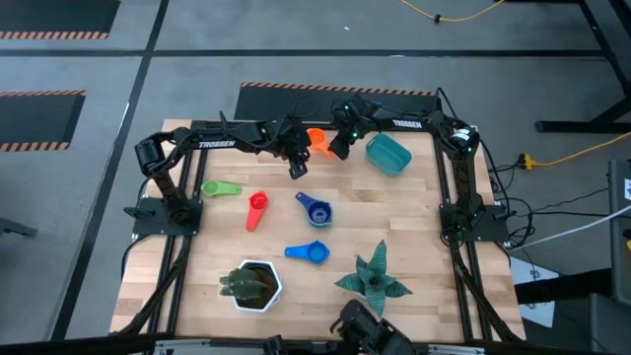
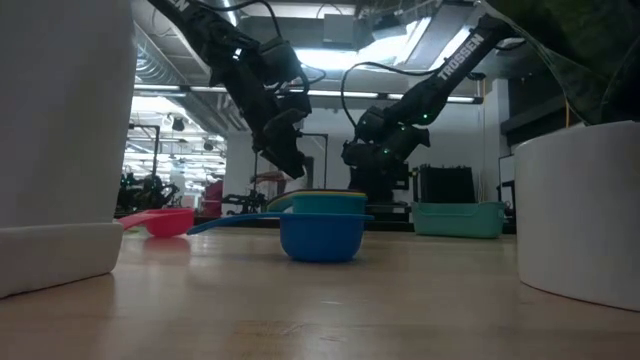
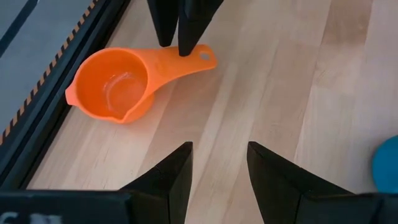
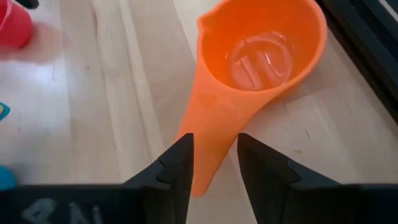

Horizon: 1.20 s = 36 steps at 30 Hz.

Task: Nest measuring cups in basket
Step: Stack the orange measuring cup on top of the dark blue measuring cup

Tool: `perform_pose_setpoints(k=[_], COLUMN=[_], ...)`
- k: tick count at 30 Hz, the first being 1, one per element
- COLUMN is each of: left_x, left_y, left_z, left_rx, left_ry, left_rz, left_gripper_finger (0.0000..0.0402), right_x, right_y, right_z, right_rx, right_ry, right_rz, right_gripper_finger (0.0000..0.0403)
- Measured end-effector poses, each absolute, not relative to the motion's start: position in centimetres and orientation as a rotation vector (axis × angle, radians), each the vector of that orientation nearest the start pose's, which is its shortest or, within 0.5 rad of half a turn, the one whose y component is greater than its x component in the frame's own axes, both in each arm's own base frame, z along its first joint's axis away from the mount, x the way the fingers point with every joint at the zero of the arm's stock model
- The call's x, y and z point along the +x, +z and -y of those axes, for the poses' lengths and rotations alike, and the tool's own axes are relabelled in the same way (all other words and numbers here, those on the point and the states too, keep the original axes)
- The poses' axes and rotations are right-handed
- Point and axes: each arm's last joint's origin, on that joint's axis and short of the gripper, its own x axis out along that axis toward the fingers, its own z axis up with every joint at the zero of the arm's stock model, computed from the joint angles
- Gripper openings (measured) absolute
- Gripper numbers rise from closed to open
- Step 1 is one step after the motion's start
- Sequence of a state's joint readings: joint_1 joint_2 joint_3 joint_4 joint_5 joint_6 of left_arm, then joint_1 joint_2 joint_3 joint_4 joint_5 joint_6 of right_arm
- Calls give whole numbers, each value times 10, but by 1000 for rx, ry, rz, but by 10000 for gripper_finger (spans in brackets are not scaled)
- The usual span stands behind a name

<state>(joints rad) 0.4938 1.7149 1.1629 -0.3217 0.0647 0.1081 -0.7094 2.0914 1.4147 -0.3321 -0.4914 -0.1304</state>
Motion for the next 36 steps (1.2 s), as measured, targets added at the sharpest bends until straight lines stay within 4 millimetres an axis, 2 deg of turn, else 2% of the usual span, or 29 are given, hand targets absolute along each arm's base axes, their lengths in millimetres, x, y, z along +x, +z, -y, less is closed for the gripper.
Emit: perform_pose_setpoints(k=[6, 11, 15, 36], left_x=[318, 318, 318, 318], left_y=[213, 213, 213, 213], left_z=[-169, -169, -169, -169], left_rx=[-142, -142, -142, -142], left_ry=[354, 354, 354, 354], left_rz=[-865, -865, -865, -865], left_gripper_finger=[146, 146, 146, 146], right_x=[335, 336, 339, 344], right_y=[145, 128, 123, 124], right_z=[270, 270, 270, 267], right_rx=[475, 508, 534, 510], right_ry=[-154, -128, -65, -45], right_rz=[-842, -867, -833, -813], right_gripper_finger=[129, 129, 129, 126])
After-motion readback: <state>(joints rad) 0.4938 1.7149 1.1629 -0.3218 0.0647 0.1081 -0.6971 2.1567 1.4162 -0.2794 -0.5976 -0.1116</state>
